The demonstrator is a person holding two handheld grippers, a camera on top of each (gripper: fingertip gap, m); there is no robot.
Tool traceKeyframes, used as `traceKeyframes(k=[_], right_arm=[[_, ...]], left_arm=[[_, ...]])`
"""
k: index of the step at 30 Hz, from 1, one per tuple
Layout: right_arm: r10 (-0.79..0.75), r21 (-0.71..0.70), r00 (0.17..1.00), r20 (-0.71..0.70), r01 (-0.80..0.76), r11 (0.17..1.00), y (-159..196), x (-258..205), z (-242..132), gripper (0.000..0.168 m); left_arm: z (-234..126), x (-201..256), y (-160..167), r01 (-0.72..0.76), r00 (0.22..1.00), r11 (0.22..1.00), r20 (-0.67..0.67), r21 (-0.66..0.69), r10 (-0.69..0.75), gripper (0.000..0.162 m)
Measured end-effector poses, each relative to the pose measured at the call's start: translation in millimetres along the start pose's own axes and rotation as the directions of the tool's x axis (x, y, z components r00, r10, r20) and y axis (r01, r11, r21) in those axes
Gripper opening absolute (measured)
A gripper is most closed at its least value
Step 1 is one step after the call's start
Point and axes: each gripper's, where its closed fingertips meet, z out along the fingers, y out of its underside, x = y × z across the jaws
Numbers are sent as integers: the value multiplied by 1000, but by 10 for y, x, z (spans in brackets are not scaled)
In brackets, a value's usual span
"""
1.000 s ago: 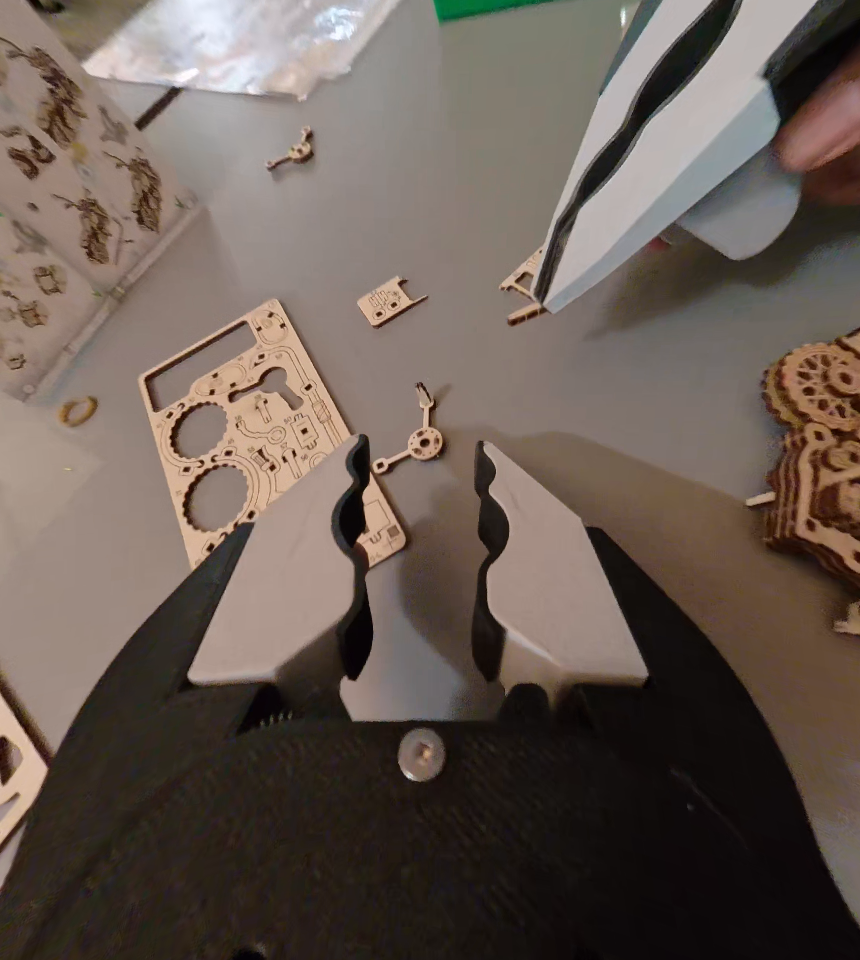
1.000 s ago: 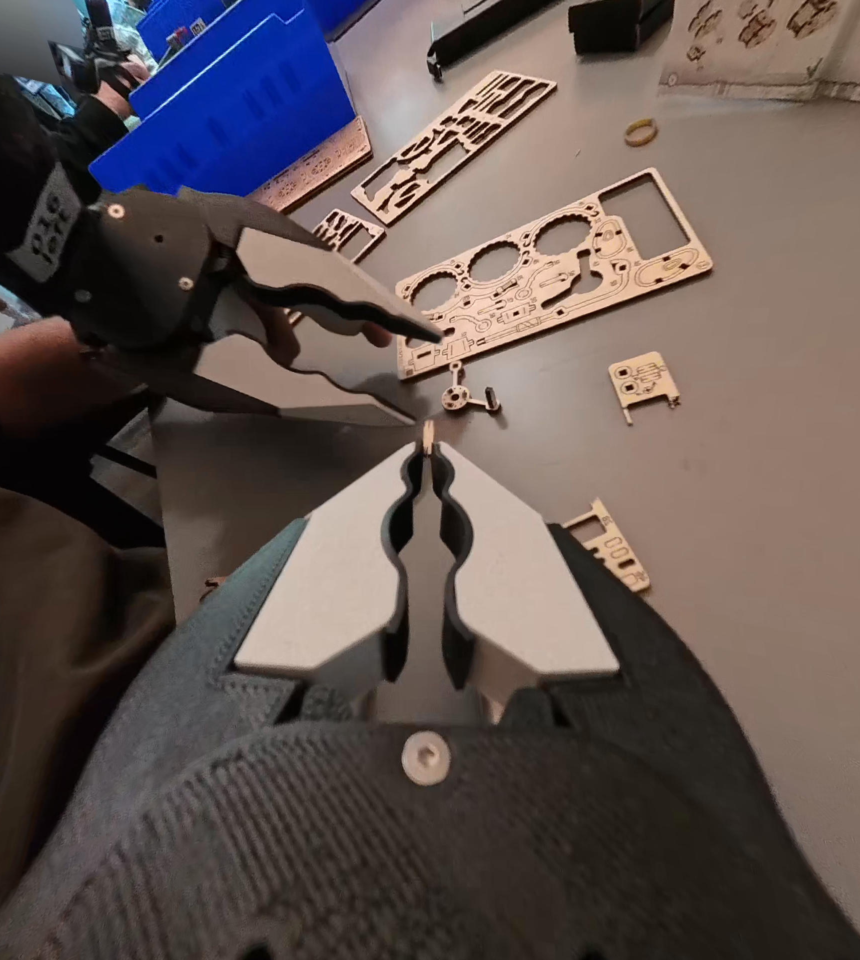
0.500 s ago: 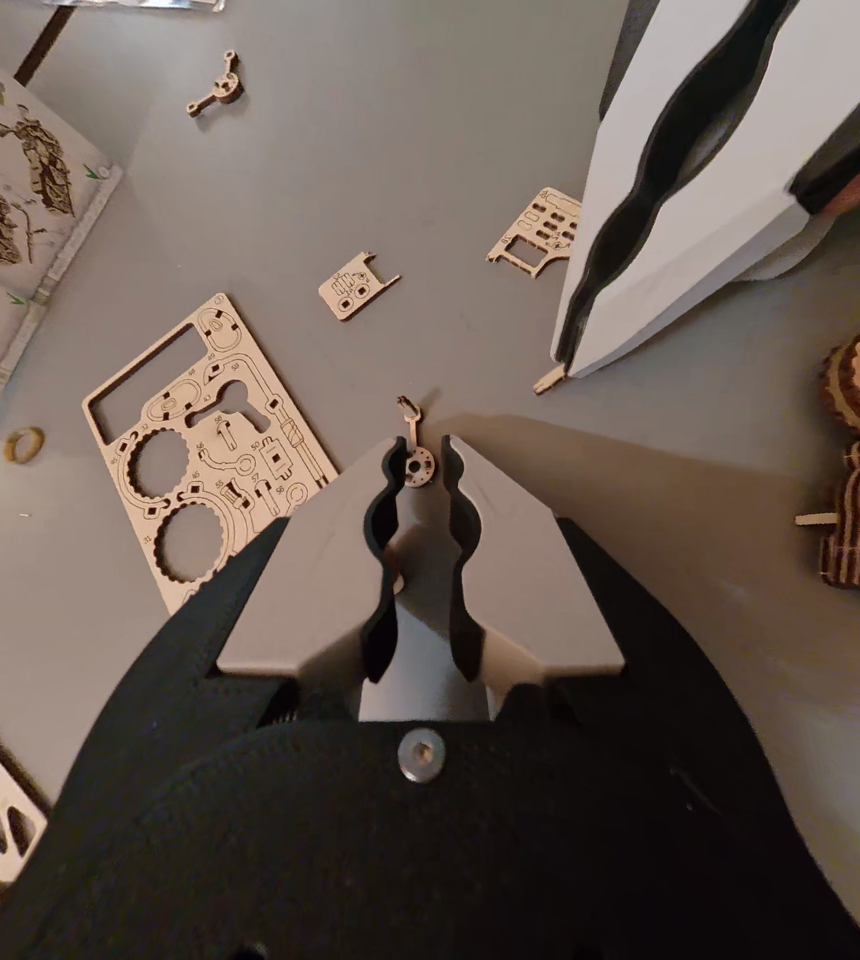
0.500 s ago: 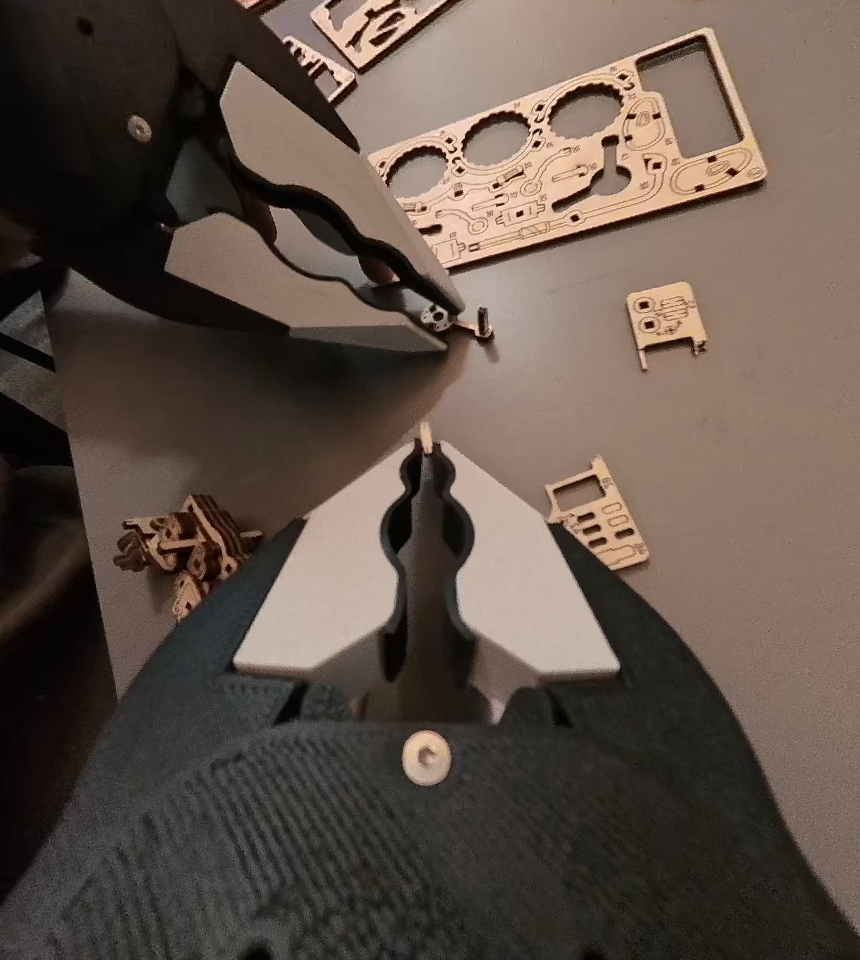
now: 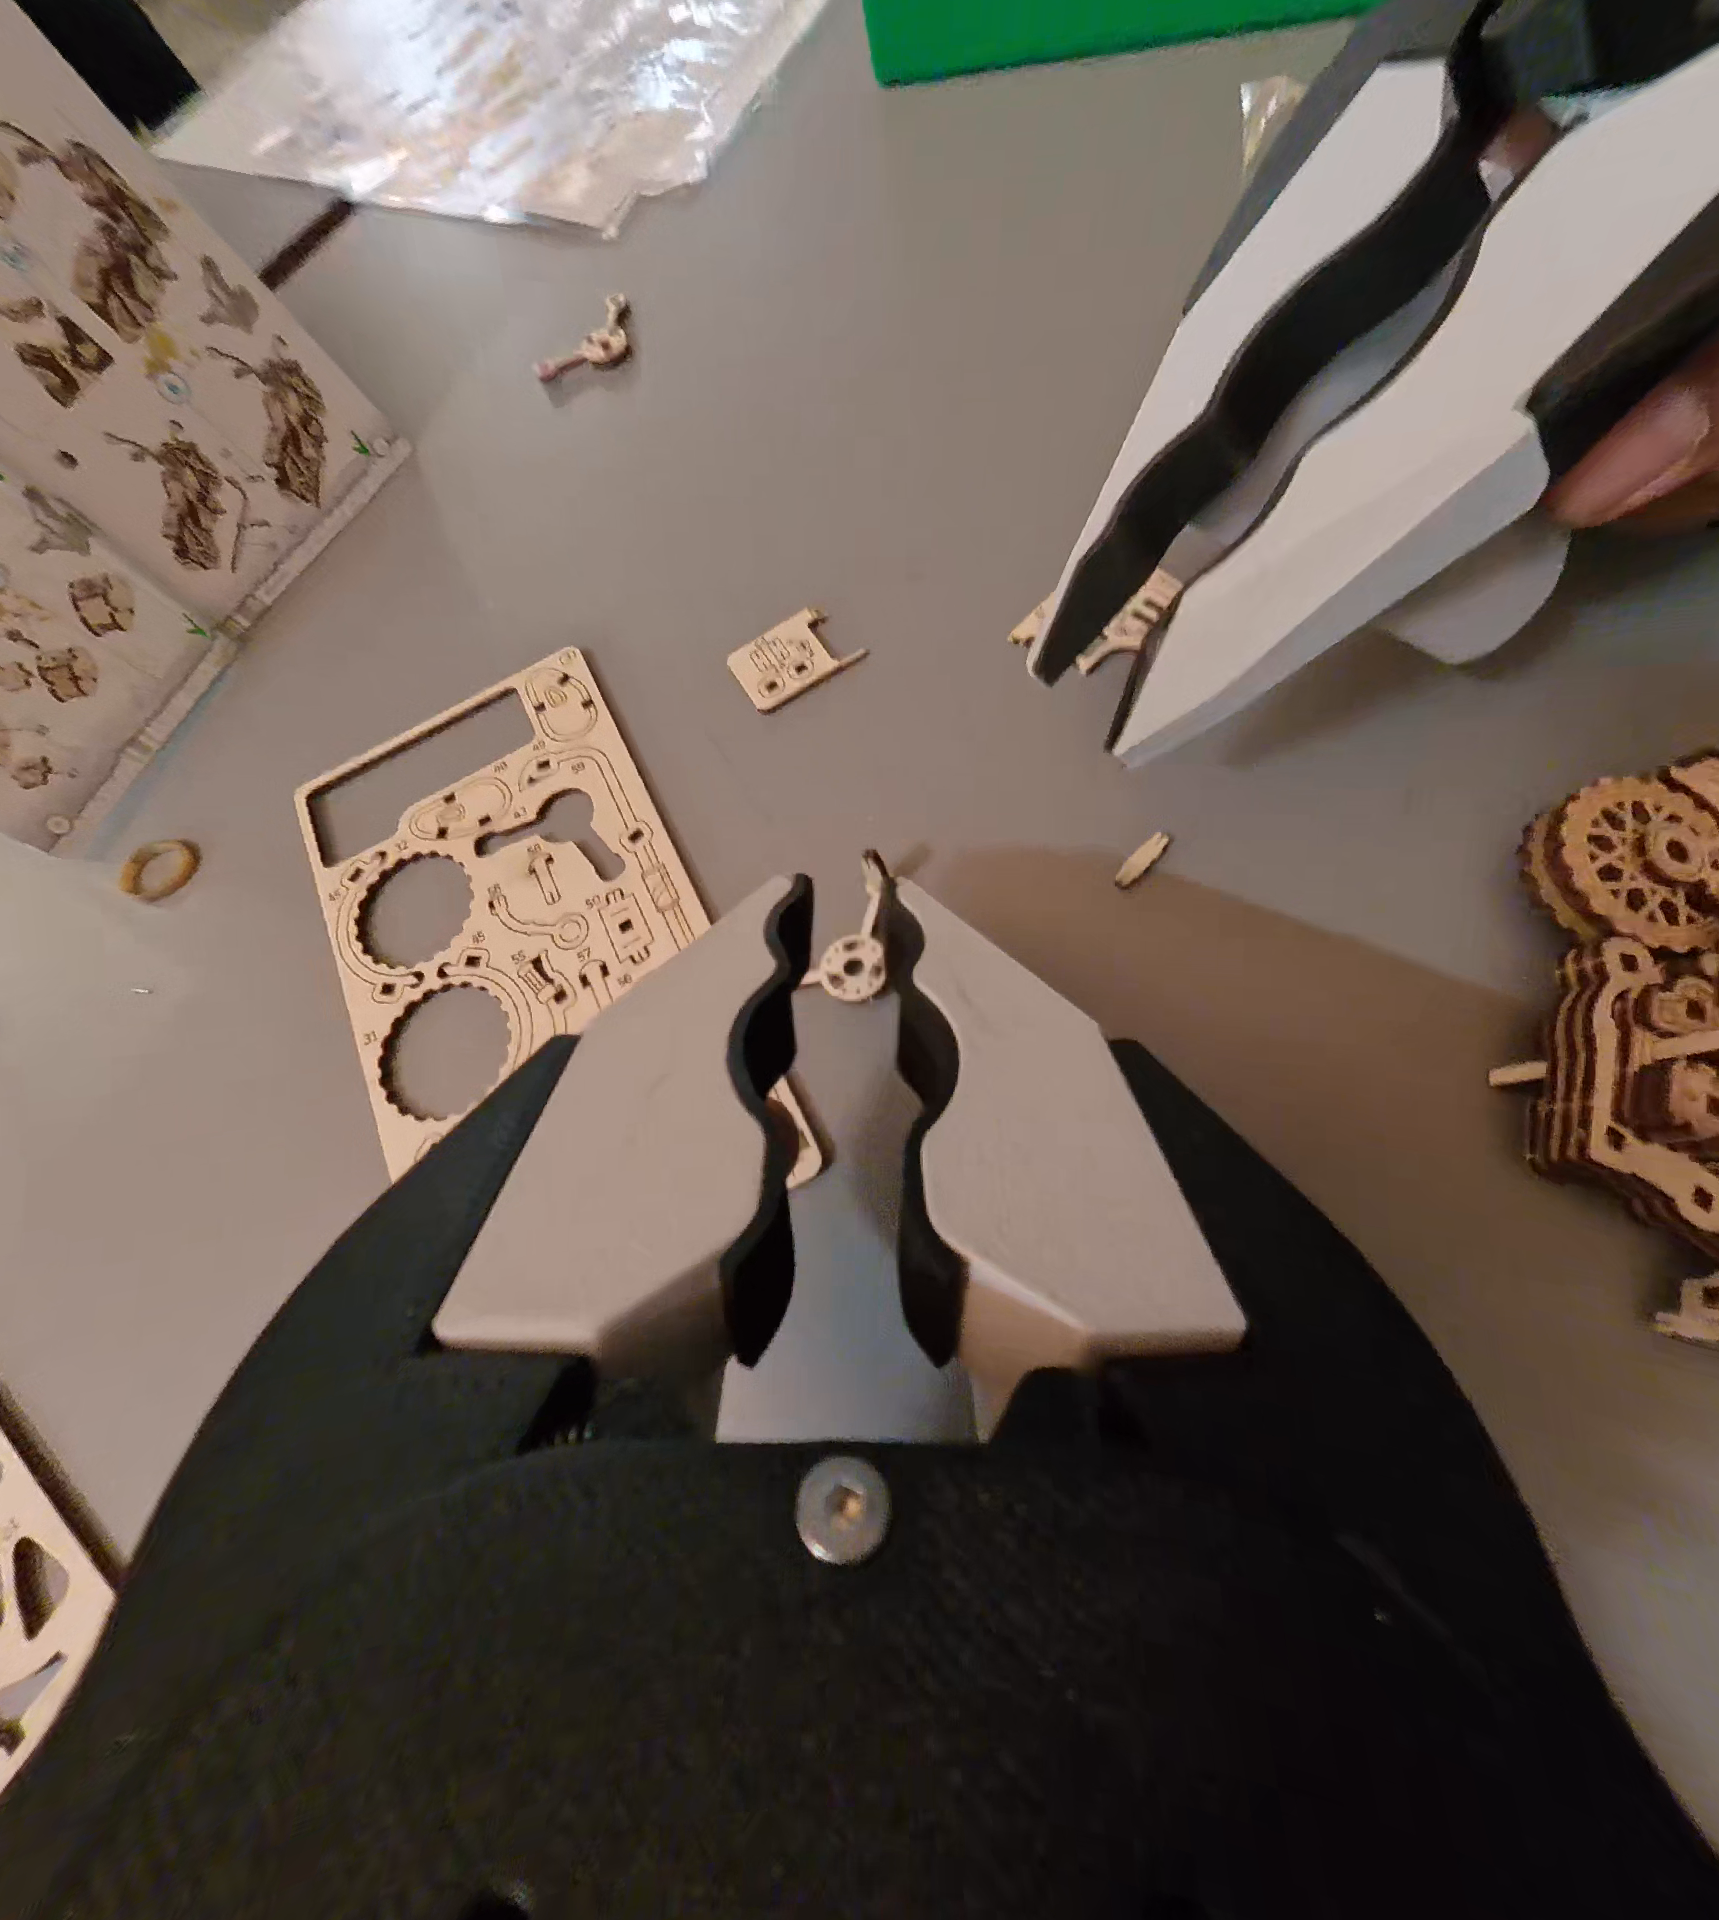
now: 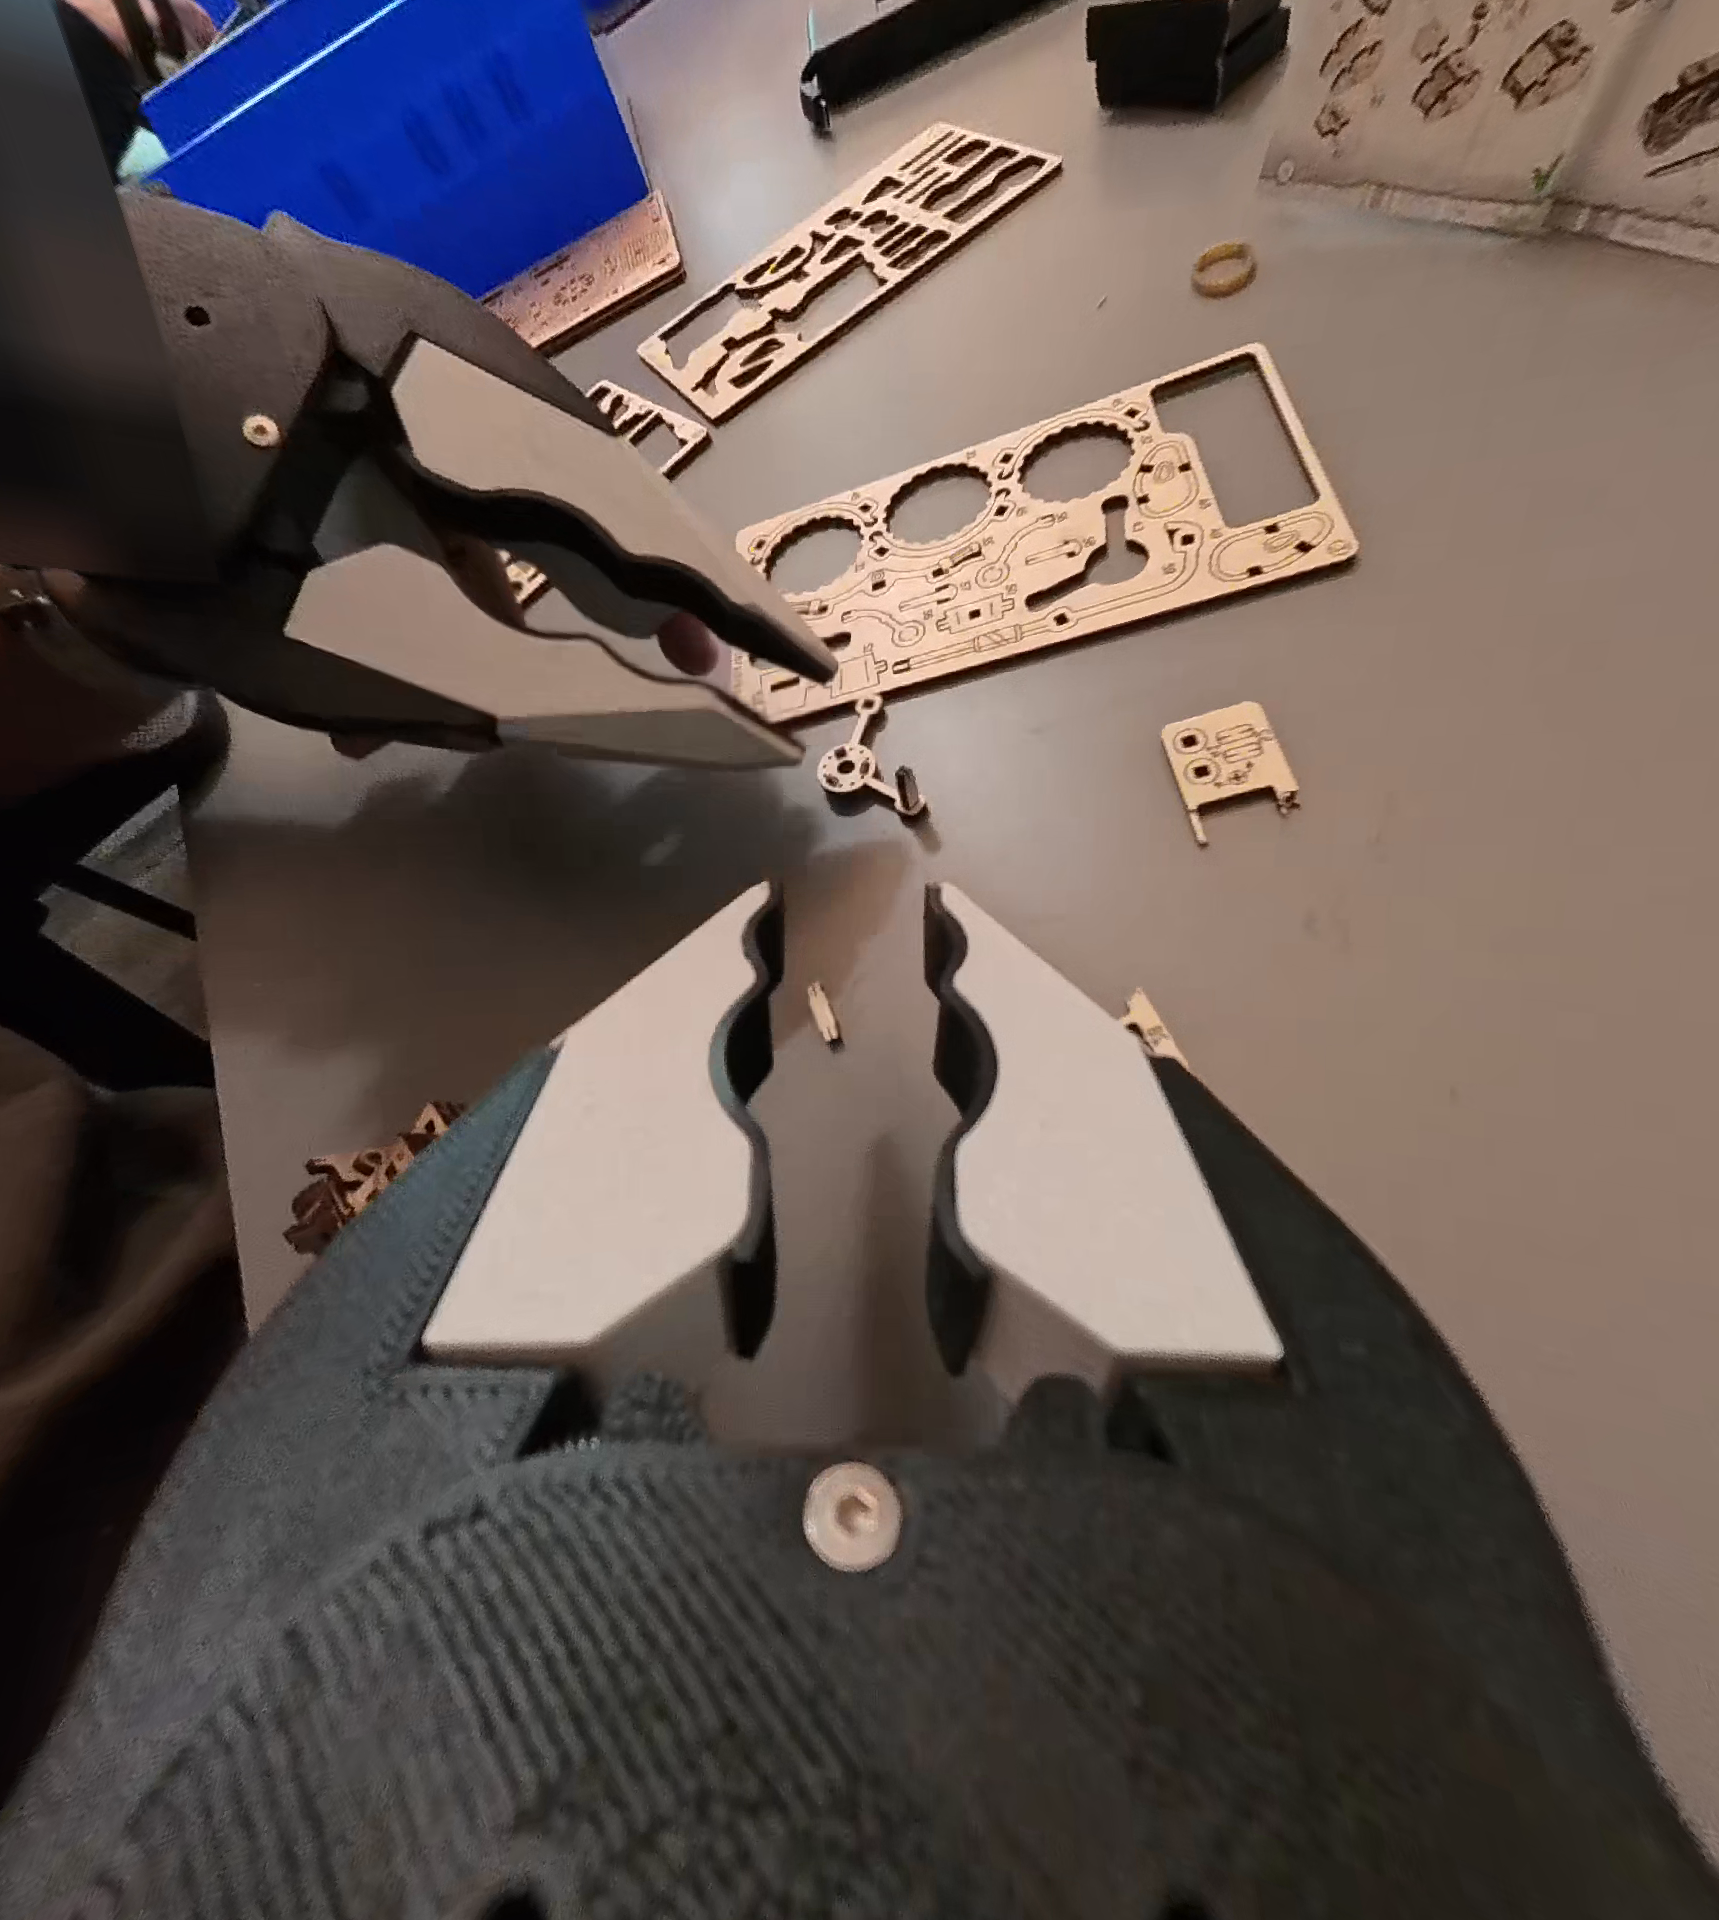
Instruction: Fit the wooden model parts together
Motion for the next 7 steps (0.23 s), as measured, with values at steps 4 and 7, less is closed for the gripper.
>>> traceKeyframes(k=[4, 7], right_arm=[[-10, -3, 1000, -6, 10, 1000, 5, -3, 7, 24], [-24, -10, 1000, -13, 24, 1000, 19, -8, 18, 24]], left_arm=[[34, 7, 203, -5, 1000, 995, -31, -101, 2, 28], [80, 22, 237, 26, 999, 993, -27, -115, -29, 30]])
